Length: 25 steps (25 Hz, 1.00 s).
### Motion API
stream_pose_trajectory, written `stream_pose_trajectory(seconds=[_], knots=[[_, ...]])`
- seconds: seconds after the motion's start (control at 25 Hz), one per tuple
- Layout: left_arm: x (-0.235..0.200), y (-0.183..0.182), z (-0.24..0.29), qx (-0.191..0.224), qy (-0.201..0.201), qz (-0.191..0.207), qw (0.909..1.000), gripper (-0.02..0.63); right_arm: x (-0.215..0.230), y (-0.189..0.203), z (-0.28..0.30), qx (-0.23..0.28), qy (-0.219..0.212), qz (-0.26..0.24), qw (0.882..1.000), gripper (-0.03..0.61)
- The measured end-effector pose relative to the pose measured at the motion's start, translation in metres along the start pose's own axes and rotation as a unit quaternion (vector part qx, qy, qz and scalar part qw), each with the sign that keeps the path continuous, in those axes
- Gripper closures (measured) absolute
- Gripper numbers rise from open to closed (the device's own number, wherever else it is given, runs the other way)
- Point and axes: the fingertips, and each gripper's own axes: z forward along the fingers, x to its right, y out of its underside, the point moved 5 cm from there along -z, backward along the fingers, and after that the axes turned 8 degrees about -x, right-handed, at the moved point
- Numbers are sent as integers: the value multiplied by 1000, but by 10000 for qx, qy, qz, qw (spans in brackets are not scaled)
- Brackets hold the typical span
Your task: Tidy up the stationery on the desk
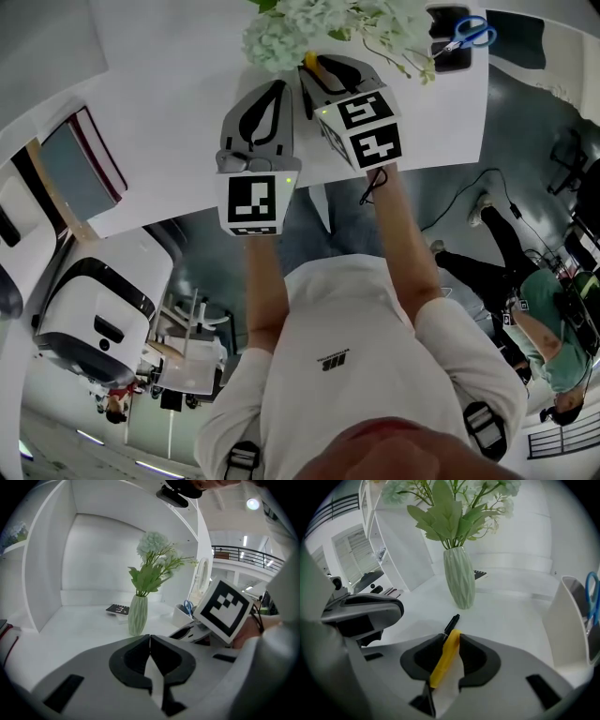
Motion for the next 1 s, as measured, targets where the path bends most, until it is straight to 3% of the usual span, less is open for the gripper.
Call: stream_pose_trajectory(seconds=[0.68, 1.0], knots=[[3, -3, -2, -10, 57, 75, 10000, 614, -2, 4, 5, -310, 238, -349, 9986, 509], [4, -7, -6, 20, 84, 131, 9999, 614, 0, -1, -20, 281, 256, -195, 9991, 514]])
